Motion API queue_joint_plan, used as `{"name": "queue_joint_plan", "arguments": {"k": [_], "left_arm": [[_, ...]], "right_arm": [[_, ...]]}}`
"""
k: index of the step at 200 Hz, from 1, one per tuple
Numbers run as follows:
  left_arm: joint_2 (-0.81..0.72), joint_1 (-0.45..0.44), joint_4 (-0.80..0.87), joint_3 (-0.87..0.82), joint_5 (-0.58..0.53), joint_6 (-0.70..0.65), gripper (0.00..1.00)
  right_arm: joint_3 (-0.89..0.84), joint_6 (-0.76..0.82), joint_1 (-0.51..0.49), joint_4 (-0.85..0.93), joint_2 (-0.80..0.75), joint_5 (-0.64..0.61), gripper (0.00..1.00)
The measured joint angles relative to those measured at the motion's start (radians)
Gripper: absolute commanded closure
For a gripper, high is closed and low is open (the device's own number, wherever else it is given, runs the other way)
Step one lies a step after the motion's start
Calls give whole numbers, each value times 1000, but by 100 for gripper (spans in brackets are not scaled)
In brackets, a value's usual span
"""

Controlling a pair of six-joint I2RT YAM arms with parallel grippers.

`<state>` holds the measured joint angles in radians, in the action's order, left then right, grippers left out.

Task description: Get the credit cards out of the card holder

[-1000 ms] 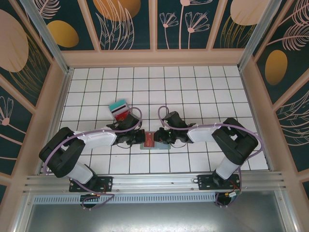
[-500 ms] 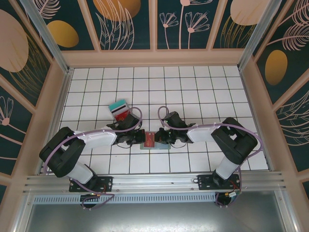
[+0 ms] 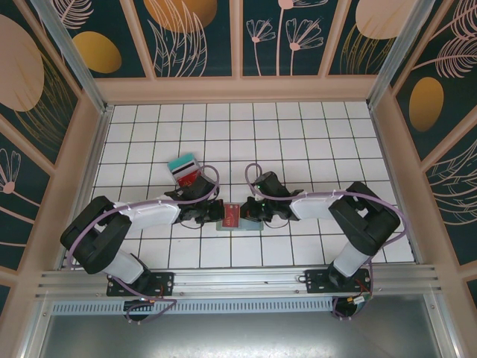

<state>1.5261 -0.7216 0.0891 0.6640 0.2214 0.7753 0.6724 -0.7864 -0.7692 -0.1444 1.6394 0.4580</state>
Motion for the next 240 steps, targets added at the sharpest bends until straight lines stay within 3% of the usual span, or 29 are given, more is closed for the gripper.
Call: {"name": "queue_joint_plan", "arguments": {"k": [43, 240], "left_arm": [[-27, 0, 48, 0, -30, 7, 94], [-11, 0, 58, 0, -18, 13, 100]], "right_arm": [[0, 3, 1, 3, -5, 1, 86], [15, 15, -11, -2, 36, 23, 87]]}}
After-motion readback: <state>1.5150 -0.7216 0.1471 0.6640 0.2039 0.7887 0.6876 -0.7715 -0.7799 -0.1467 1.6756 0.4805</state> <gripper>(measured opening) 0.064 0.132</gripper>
